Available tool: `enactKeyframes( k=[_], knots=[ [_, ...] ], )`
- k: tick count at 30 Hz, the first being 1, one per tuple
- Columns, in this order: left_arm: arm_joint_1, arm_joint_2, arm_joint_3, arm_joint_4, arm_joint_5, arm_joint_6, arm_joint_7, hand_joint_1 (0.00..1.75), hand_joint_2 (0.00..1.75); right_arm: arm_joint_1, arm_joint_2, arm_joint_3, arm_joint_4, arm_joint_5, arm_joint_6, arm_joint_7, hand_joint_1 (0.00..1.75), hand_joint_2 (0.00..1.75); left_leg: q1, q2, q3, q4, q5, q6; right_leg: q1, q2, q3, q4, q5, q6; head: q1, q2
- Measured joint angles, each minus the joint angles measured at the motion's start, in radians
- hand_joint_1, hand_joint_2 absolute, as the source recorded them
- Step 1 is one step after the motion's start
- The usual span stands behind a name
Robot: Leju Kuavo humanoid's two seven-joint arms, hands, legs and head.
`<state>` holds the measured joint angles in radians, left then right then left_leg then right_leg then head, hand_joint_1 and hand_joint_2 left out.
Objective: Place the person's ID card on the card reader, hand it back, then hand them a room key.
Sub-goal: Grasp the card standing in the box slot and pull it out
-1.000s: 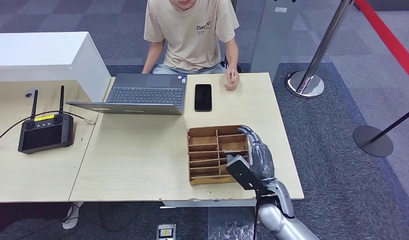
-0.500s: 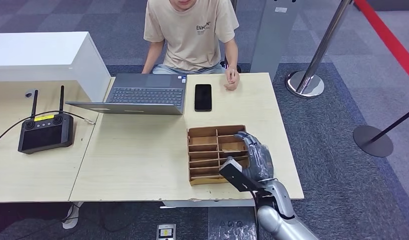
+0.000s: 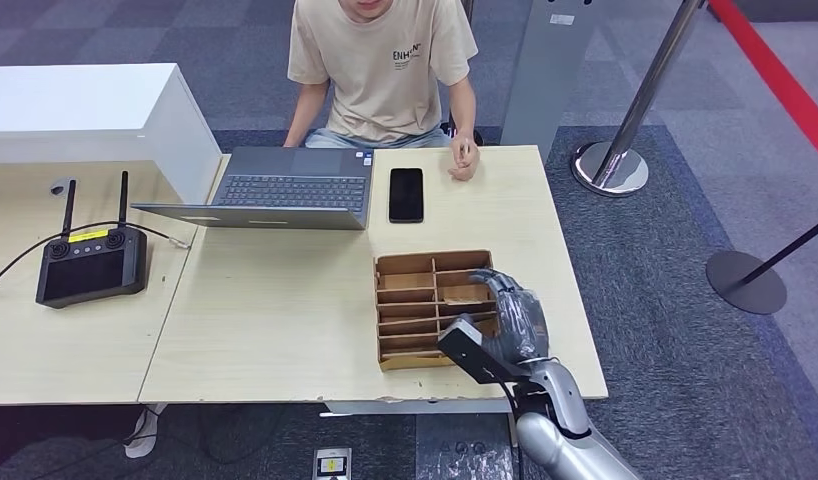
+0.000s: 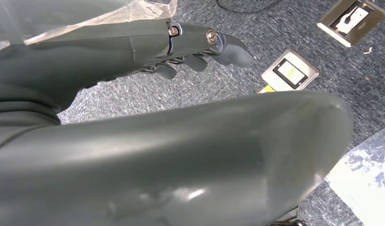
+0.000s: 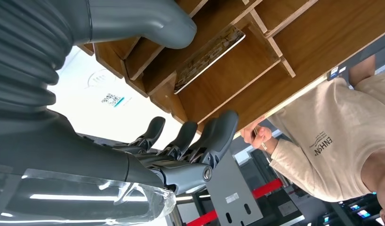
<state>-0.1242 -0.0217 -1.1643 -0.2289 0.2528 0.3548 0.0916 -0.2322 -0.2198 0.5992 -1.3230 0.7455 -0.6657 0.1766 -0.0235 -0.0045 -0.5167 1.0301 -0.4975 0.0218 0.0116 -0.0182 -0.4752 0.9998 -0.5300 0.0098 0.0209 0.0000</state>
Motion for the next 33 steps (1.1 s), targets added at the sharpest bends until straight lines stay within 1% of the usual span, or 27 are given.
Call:
enactKeyframes(
  k=[2,4,6,33],
  knots=[
    [0.0,0.0,0.0,0.0,0.0,0.0,0.0,0.0,0.0,0.0,-0.001,0.0,0.0,0.0,0.0,0.0,0.8,1.75,0.0,0.0,0.0,0.0,0.0,0.0,0.0,0.0,0.0,0.0,0.0,0.0,0.0,0.0],
    [0.0,0.0,0.0,0.0,0.0,0.0,0.0,0.0,0.0,0.0,-0.002,0.001,0.001,0.0,0.0,0.001,1.29,1.75,0.0,0.0,0.0,0.0,0.0,0.0,0.0,0.0,0.0,0.0,0.0,0.0,0.0,0.0],
    [0.0,0.0,0.0,0.0,0.0,0.0,0.0,0.0,0.0,0.0,-0.003,0.001,0.001,0.0,0.0,0.002,1.74,1.75,0.0,0.0,0.0,0.0,0.0,0.0,0.0,0.0,0.0,0.0,0.0,0.0,0.0,0.0],
    [-0.001,-0.003,0.0,-0.003,0.0,0.0,0.0,0.0,0.0,-0.005,-0.006,0.002,0.0,-0.004,-0.001,0.001,1.75,1.75,0.0,0.0,0.0,0.0,0.0,0.0,0.0,0.0,0.0,0.0,0.0,0.0,0.0,0.0]
  ],
)
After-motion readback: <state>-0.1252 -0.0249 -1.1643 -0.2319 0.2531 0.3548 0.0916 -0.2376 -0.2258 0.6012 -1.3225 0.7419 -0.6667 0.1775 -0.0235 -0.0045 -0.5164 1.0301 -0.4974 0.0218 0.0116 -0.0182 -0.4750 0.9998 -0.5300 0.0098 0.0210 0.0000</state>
